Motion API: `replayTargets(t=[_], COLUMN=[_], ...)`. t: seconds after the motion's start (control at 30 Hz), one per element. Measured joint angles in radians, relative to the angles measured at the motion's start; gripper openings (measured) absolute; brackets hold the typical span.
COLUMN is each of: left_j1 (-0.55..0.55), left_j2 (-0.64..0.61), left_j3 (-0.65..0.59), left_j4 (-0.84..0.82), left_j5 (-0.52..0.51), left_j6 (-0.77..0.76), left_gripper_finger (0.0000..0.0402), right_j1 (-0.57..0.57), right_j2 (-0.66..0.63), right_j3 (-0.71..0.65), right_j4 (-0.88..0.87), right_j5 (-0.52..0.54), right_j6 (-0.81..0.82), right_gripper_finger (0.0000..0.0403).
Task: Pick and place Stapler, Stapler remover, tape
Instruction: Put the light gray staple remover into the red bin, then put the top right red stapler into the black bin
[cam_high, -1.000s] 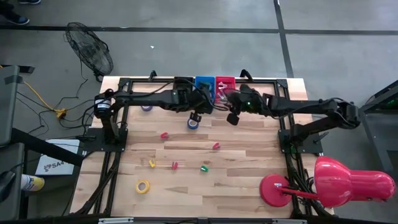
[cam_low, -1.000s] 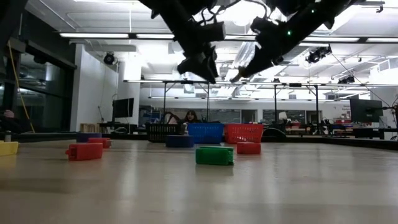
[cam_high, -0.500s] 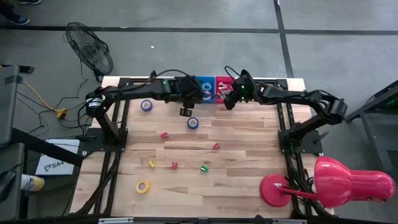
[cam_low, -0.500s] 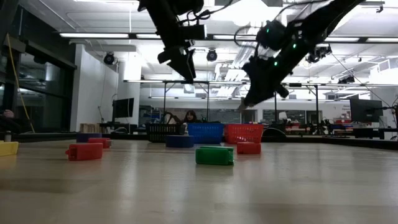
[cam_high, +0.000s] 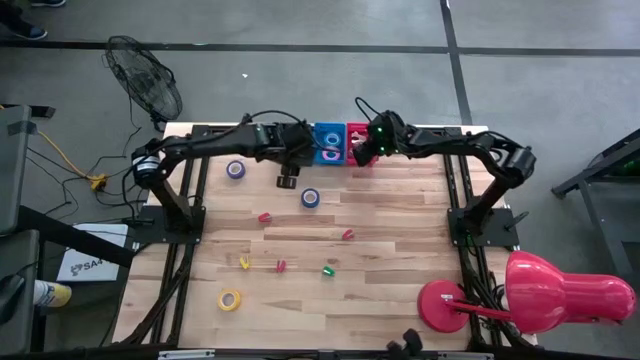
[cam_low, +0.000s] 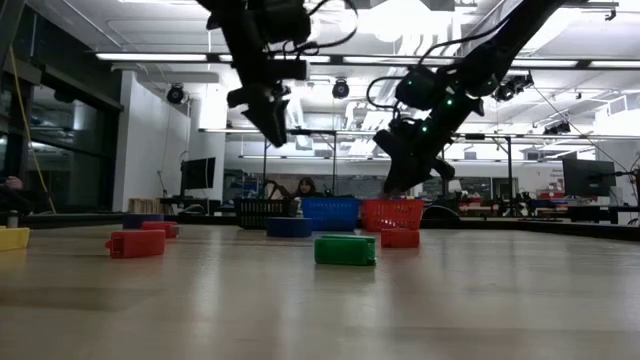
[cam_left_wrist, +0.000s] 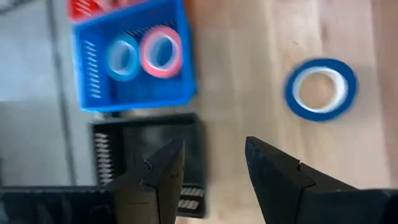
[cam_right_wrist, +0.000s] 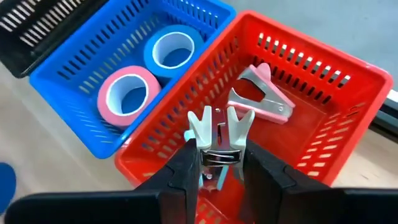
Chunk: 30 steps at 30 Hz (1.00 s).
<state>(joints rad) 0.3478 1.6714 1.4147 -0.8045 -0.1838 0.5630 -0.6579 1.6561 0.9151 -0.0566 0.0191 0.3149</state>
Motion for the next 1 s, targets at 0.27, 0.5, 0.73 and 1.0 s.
replayTargets(t=[0.27, 0.5, 0.73, 1.0], left_j1=[-0.001, -0.001, -0.001, -0.001], left_j2=[0.000, -0.054, -0.184, -0.302], left_j3=[-0.068, -0.120, -0.249, -0.373], left_j4=[0.009, 0.091, 0.153, 0.226], left_j5=[0.021, 0.042, 0.009, 0.009], left_j6=[-0.056, -0.094, -0.169, -0.287], left_gripper_finger=[0.0166, 0.0166, 0.0166, 0.0166], right_j1=[-0.004, -0.004, -0.017, -0.032], right_j2=[0.001, -0.001, -0.069, -0.089], right_j3=[0.008, 0.008, 0.008, 0.008], right_j4=[-0.061, -0.082, -0.098, -0.095], right_j5=[-0.004, -0.002, 0.015, -0.047], right_j6=[-0.019, -0.049, -0.142, -0.191], right_gripper_finger=[0.0136, 0.0178, 0.0213, 0.0238])
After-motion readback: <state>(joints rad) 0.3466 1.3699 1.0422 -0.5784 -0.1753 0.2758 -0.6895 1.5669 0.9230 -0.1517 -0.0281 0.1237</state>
